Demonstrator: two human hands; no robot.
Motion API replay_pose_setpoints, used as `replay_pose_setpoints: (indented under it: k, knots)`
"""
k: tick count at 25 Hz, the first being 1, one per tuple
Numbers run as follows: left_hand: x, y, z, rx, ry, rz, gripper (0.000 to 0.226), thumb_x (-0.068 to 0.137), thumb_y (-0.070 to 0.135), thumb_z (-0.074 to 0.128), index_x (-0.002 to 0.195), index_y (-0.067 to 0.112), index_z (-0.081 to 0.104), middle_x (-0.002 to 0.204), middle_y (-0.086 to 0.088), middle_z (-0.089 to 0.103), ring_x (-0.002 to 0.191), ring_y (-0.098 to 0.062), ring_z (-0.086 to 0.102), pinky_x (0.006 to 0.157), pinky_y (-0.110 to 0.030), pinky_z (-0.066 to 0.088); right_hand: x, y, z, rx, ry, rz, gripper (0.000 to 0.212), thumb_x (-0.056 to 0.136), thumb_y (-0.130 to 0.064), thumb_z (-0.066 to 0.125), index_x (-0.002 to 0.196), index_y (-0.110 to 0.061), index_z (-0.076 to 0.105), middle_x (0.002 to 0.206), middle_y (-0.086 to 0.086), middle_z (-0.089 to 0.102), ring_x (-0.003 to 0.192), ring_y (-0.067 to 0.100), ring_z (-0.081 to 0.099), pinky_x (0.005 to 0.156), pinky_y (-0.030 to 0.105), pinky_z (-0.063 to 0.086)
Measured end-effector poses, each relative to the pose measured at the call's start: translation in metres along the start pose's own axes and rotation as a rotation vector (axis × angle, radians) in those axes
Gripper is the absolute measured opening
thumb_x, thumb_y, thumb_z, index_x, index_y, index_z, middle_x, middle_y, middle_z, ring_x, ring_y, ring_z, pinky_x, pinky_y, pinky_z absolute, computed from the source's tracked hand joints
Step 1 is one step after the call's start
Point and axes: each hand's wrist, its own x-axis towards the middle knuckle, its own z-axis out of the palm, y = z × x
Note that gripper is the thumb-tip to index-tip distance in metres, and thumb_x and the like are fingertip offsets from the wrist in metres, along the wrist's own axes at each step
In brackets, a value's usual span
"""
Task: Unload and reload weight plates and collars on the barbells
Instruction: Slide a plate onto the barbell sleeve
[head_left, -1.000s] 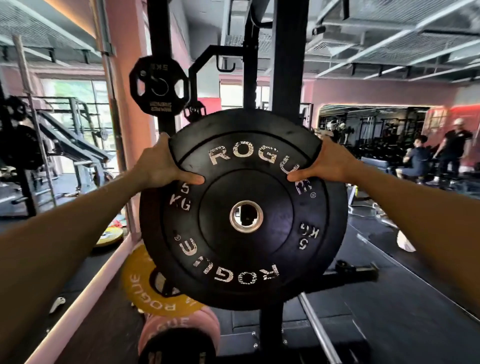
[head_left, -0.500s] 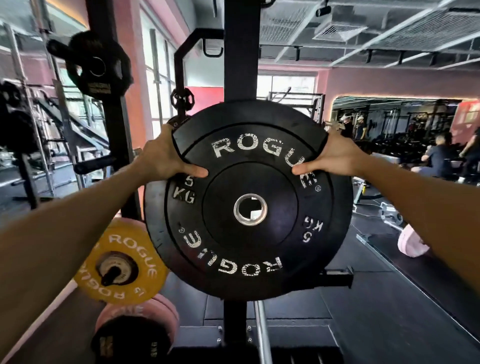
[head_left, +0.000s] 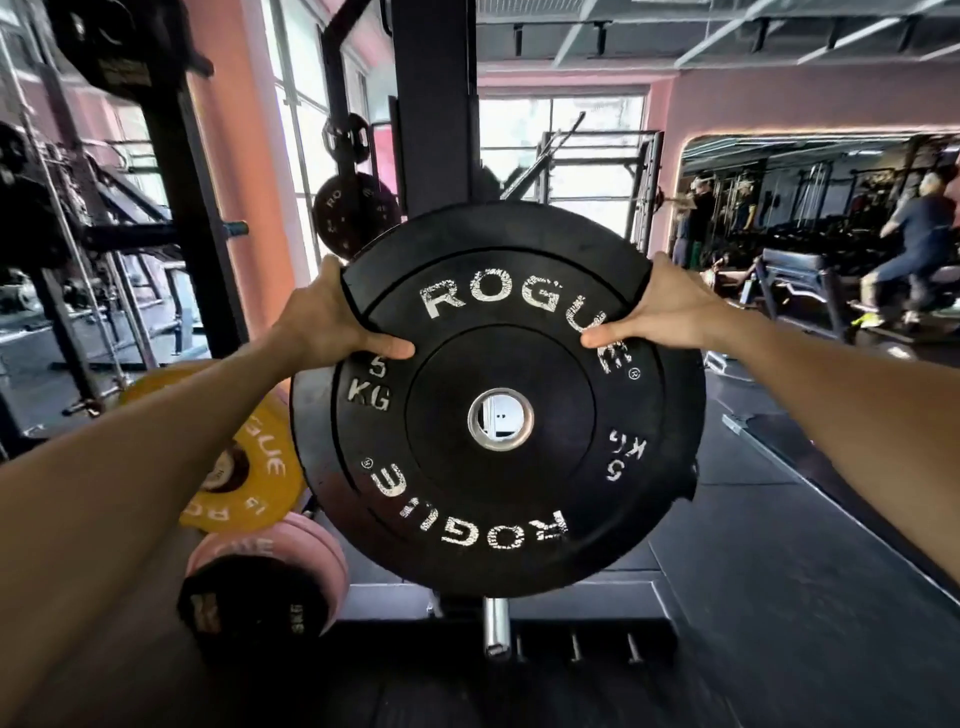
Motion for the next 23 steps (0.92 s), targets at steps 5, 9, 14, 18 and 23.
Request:
replay_pose_setpoints:
  k: [5,9,14,18,23]
  knots:
    - [-0.067,-0.049,0.076,0.01,-0.034,-0.031,0.096,0.035,0.064,0.089,0.104,0.025,0.035,0.088,0.018,0.051,0.081,-0.011,0.048,0.057,-0.021,0.033,-0.049,0.066,0.082,-0.031,-0.034,0.022,0.122,0.019,-0.083,0.08,0.118,-0.018,0.055,0.111,0.001,0.064,0.11,0.025,0.059,0.096,0.042,0.049]
    - [-0.119,-0.093,0.141,0.059,-0.057,-0.041,0.1,0.038,0.061,0.09,0.114,0.023,0.037,0.101,0.008,0.055,0.1,-0.02,0.053,0.075,-0.033,0.041,-0.088,0.119,0.156,-0.034,-0.013,-0.01,0.109,0.018,-0.086,0.077,0.108,-0.029,0.055,0.096,-0.012,0.061,0.101,0.019,0.054,0.09,0.034,0.043]
    - [-0.169,-0.138,0.204,0.063,-0.08,-0.063,0.101,0.036,0.06,0.091,0.113,0.023,0.037,0.105,0.001,0.06,0.104,-0.026,0.056,0.079,-0.036,0.044,-0.121,0.172,0.233,-0.046,0.006,0.003,0.118,0.017,-0.089,0.075,0.113,-0.024,0.057,0.095,-0.009,0.062,0.099,0.021,0.058,0.078,0.032,0.042]
    - [-0.205,-0.172,0.25,0.065,-0.06,-0.067,0.098,0.034,0.063,0.089,0.106,0.023,0.036,0.09,0.012,0.053,0.093,-0.02,0.052,0.071,-0.033,0.038,-0.148,0.211,0.284,-0.004,0.036,-0.013,0.102,0.016,-0.087,0.076,0.102,-0.036,0.055,0.088,-0.02,0.056,0.086,0.01,0.056,0.069,0.025,0.039]
    - [-0.231,-0.208,0.289,0.067,-0.073,-0.08,0.098,0.033,0.063,0.089,0.105,0.023,0.036,0.087,0.013,0.053,0.079,-0.013,0.049,0.056,-0.019,0.033,-0.163,0.237,0.329,-0.007,-0.064,-0.04,0.119,0.02,-0.085,0.079,0.12,-0.026,0.055,0.11,-0.008,0.066,0.112,0.017,0.06,0.098,0.04,0.049]
